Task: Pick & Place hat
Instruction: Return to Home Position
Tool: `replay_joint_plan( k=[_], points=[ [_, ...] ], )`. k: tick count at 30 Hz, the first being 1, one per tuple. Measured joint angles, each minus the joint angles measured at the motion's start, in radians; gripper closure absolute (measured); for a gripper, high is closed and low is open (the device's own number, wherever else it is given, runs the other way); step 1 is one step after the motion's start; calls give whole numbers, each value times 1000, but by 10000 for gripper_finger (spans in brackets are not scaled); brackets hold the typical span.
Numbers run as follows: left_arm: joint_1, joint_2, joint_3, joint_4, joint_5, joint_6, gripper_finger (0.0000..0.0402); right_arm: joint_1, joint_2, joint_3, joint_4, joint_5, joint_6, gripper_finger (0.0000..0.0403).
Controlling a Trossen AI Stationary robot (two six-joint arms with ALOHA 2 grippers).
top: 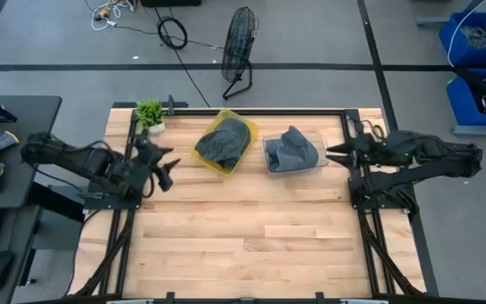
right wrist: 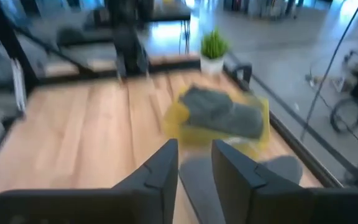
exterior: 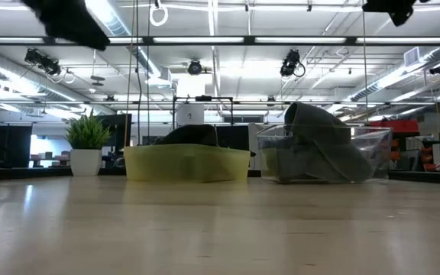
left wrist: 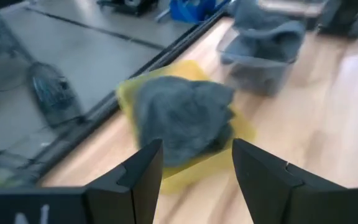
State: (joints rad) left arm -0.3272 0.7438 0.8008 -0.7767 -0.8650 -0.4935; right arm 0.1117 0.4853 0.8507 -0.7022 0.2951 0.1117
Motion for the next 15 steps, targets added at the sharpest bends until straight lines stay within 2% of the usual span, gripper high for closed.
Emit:
replay_joint_plan(
  k=[2,7,10,15],
  points=[
    [-20,-69,-116,138,0,9,204,2,-75,-64,70,1,-12,303],
    [-43,-205,-334,446,2,232,204,1,-219,-239,234,-68,-81,303],
    [-43,-281,-390,575,1,355,204,1,-288,-337,310,-127,-131,303],
    [-43,-429,-453,654,3,478,204,1,-390,-481,458,-171,-129,303]
  ],
)
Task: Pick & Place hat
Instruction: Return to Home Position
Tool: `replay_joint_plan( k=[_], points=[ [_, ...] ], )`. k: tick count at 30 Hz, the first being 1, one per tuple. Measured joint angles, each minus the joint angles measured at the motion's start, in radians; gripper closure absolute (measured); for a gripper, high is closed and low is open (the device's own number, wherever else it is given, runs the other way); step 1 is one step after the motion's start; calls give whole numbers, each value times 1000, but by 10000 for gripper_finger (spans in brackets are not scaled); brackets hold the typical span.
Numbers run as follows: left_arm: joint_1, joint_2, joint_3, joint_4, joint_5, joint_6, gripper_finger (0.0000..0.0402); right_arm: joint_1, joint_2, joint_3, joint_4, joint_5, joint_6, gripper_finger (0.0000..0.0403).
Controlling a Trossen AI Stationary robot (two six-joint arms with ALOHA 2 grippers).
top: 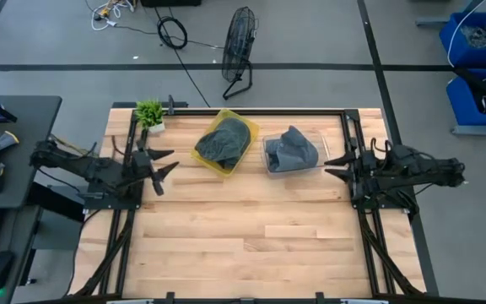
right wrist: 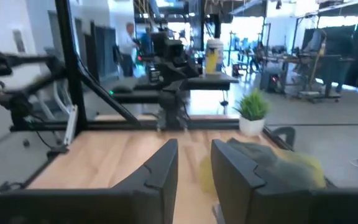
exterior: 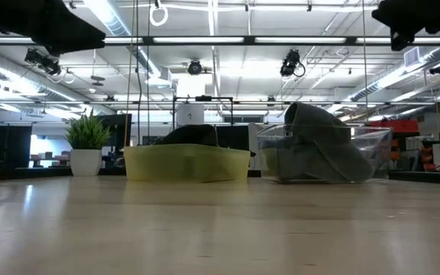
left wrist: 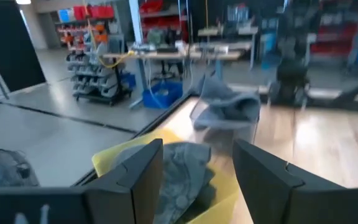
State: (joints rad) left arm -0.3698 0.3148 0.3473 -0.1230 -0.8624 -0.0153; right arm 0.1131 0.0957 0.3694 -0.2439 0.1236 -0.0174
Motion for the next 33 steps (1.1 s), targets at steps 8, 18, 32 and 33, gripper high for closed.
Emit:
replay_joint_plan(
  k=[8,18,32,33],
  points=[
    [0,-184,-203,305,111,177,204,0,-75,-184,268,60,62,303],
    [2,-262,-338,459,189,253,204,0,-77,-287,325,-41,29,303],
    [2,-261,-338,277,192,60,204,0,-77,-354,331,-14,28,303],
    [2,-261,-338,280,192,60,204,0,-77,-354,317,4,31,303]
  ],
)
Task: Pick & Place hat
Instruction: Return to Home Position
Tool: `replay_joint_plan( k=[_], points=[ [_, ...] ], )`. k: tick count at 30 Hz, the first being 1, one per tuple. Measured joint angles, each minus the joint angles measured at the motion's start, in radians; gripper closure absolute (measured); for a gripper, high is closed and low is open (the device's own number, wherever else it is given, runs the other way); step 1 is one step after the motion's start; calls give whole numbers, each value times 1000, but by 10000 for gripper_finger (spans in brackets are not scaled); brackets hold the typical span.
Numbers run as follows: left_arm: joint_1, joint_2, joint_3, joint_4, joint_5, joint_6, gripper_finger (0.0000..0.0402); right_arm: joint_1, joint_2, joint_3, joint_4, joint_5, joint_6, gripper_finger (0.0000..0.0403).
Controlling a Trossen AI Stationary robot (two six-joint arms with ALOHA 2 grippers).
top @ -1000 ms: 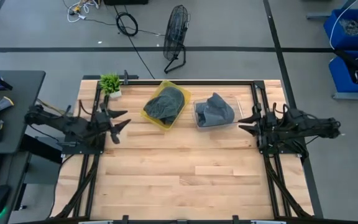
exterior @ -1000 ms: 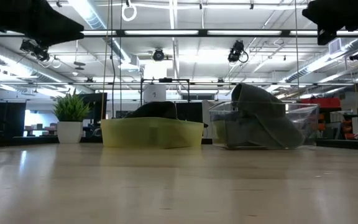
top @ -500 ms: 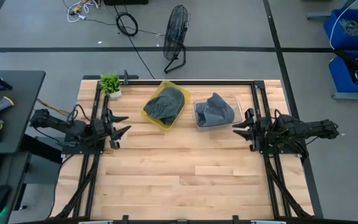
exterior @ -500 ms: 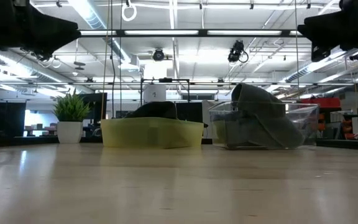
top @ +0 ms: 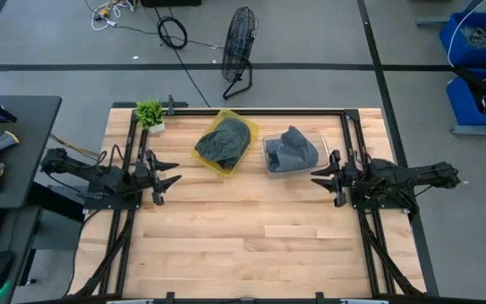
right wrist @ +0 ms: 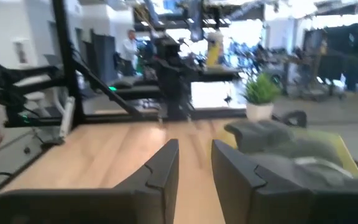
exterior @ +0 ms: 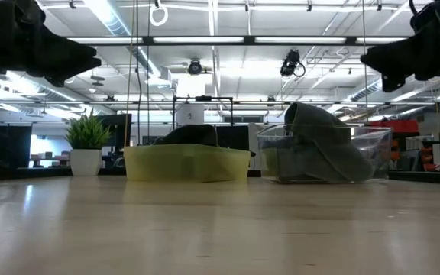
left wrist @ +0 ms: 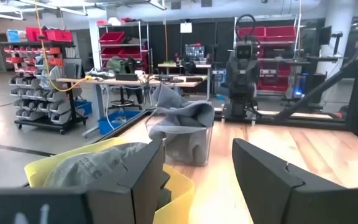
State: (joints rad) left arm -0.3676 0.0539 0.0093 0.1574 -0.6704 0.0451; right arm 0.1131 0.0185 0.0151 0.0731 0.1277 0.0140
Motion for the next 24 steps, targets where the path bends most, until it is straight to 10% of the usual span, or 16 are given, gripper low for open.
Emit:
replay_joint_plan(
  k=[24],
  points=[
    [0,0,-1,1,0,0,204,0,2,1,-34,64,56,303]
  ],
)
